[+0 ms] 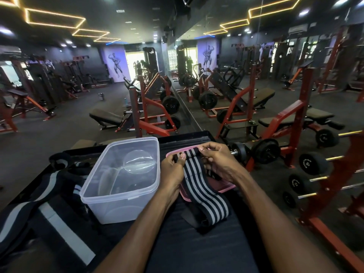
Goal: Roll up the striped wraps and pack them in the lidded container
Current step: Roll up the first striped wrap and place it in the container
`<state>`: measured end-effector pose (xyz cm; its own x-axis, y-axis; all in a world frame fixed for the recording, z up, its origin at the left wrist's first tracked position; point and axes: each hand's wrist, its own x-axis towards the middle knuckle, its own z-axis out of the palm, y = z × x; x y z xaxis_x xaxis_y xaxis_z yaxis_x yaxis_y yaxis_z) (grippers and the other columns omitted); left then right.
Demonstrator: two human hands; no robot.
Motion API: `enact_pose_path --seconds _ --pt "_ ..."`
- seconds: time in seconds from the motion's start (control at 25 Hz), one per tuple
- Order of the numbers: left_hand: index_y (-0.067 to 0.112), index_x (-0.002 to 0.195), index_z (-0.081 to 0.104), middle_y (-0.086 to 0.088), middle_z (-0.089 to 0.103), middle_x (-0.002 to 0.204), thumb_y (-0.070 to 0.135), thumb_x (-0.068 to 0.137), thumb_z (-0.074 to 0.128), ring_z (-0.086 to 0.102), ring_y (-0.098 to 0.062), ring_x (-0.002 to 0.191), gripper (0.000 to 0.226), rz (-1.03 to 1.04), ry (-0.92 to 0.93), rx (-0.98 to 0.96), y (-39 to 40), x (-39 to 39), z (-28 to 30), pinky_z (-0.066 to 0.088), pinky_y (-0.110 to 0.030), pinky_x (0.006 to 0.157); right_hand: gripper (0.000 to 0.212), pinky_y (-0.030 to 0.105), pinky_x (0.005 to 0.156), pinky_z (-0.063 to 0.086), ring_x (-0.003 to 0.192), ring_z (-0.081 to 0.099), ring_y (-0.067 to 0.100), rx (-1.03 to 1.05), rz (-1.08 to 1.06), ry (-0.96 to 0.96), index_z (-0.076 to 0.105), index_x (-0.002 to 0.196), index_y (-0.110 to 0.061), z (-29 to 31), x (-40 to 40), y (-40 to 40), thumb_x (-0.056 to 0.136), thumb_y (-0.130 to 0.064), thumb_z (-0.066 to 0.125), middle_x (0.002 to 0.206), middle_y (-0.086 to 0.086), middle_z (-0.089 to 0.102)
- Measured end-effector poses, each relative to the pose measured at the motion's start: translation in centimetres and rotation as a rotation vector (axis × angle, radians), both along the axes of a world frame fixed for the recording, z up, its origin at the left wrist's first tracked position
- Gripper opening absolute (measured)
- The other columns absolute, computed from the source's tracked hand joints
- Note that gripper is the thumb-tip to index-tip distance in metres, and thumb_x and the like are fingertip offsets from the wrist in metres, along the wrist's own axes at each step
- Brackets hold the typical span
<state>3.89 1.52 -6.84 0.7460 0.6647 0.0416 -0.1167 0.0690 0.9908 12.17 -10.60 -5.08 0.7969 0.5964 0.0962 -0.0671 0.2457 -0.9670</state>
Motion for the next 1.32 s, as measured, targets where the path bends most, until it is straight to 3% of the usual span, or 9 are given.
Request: enact_pose_path --seconds 0.24,0.4,0.52,0.64,0.84,0.92,1.08,1.32 --pt "0.013 0.113 0.065 -0.011 0.074 0.110 0.022 0.103 0.050 0.071 -0.025 0.105 0.020 -0.093 0.036 -0.028 0.1 0.3 -0.3 0.053 -0.049 0.099 0.007 0.020 0.048 0.045 0.051 0.052 0.006 -0.029 -0.095 -0.101 0.068 0.083 -0.007 -0.5 0.4 0.3 0.090 -0.004 0.068 0.061 -0.002 0.060" --pt "0.009 0.128 0.051 -0.016 0.068 0.121 0.024 0.106 0.043 0.068 -0.026 0.111 0.028 -0.157 0.034 -0.160 -0.3 0.3 -0.3 0.054 -0.045 0.099 0.003 0.020 0.046 0.043 0.052 0.051 0.007 -0.028 -0.128 -0.125 0.073 0.089 -0.005 -1.0 0.8 0.3 0.086 -0.008 0.073 0.062 -0.002 0.063" --pt "0.010 0.122 0.055 -0.013 0.068 0.119 0.022 0.106 0.042 0.067 -0.025 0.111 0.023 -0.152 0.026 -0.146 -0.2 0.2 -0.1 0.052 -0.044 0.101 0.005 0.024 0.051 0.047 0.057 0.056 0.010 -0.055 -0.151 -0.133 0.075 0.089 -0.008 -1.1 0.9 0.3 0.086 -0.010 0.075 0.068 0.000 0.067" --pt "0.016 0.104 0.066 -0.012 0.073 0.110 0.012 0.104 0.047 0.069 -0.023 0.104 0.020 -0.091 0.003 -0.043 -0.4 0.0 0.3 0.054 -0.038 0.095 0.004 0.026 0.053 0.050 0.063 0.062 0.010 -0.069 -0.180 -0.115 0.075 0.084 -0.012 -0.8 0.8 0.2 0.087 -0.012 0.073 0.076 0.002 0.069" --pt "0.010 0.111 0.068 -0.012 0.074 0.107 0.011 0.103 0.048 0.071 -0.024 0.103 0.022 -0.040 -0.023 -0.039 0.0 0.1 0.1 0.056 -0.040 0.095 0.009 0.022 0.049 0.050 0.053 0.061 0.006 -0.031 -0.129 -0.054 0.071 0.097 -0.003 -0.2 0.2 0.3 0.092 -0.009 0.067 0.072 0.001 0.070" --pt "0.010 0.109 0.068 -0.013 0.074 0.108 0.015 0.105 0.045 0.071 -0.025 0.103 0.024 -0.072 -0.016 -0.046 0.1 0.1 0.1 0.055 -0.042 0.096 0.007 0.022 0.049 0.050 0.052 0.061 0.007 -0.023 -0.129 -0.032 0.071 0.093 -0.005 -0.3 0.2 0.4 0.093 -0.008 0.064 0.072 0.002 0.069" --pt "0.018 0.096 0.066 -0.005 0.074 0.100 0.020 0.108 0.035 0.071 -0.015 0.093 0.033 -0.150 0.014 -0.023 -0.2 -0.1 0.6 0.055 -0.030 0.085 0.013 0.026 0.052 0.049 0.057 0.059 0.012 -0.049 -0.164 -0.081 0.071 0.080 -0.012 -0.8 0.5 0.6 0.091 -0.007 0.068 0.074 0.003 0.067" --pt "0.016 0.115 0.069 -0.009 0.073 0.116 0.017 0.105 0.044 0.069 -0.022 0.109 0.027 -0.111 0.019 0.031 0.6 -0.1 0.2 0.051 -0.044 0.104 0.012 0.030 0.055 0.048 0.064 0.060 0.019 -0.049 -0.173 -0.105 0.071 0.080 -0.012 -0.8 0.6 0.6 0.090 -0.007 0.068 0.079 0.009 0.067"
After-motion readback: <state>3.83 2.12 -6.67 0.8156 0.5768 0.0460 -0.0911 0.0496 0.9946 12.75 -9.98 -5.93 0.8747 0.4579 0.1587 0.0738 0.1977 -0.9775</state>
